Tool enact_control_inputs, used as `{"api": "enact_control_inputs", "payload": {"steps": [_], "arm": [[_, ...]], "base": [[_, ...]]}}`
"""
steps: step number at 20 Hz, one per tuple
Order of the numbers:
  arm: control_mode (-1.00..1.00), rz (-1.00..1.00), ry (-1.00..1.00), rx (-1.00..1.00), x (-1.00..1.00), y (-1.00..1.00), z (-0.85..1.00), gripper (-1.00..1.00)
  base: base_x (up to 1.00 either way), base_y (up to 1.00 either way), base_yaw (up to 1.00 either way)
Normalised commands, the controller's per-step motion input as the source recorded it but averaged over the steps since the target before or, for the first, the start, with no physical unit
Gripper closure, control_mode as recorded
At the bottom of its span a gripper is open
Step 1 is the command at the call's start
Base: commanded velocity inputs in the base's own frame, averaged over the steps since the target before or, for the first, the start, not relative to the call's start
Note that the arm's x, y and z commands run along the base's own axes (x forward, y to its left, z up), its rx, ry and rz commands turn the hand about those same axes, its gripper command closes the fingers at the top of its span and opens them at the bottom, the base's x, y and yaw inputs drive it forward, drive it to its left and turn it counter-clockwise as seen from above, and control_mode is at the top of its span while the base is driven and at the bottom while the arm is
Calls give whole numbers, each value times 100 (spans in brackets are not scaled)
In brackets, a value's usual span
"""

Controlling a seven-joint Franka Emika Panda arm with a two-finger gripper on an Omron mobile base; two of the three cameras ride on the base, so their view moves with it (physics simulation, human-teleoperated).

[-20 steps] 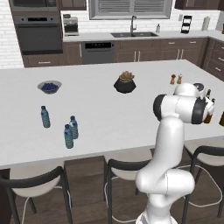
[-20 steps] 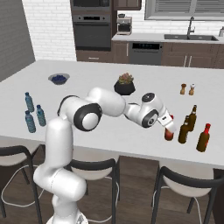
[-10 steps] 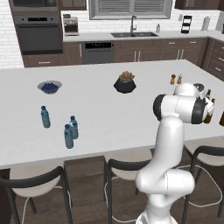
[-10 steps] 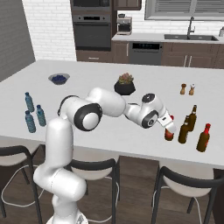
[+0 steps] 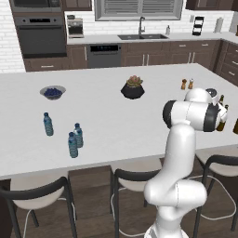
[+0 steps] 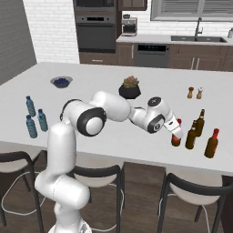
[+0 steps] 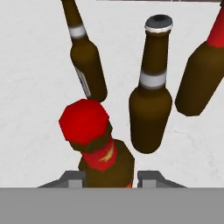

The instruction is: Move the plastic bottles in the middle to the plastics group, and the glass bottles in the middle to the glass group.

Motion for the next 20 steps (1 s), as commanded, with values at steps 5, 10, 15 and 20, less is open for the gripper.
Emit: {"api": "enact_control_inputs", "payload": {"steps": [5, 10, 15, 20], "arm": [[-100, 0, 0, 0, 0, 0, 0, -100], [-100, 0, 0, 0, -1, 0, 0, -100], [-100, 0, 4, 0, -41, 4, 5, -100], [-100, 6, 2, -2, -81, 56, 21, -100]], "base": [[0, 0, 0], [0, 0, 0], [0, 0, 0], [0, 0, 0]]}}
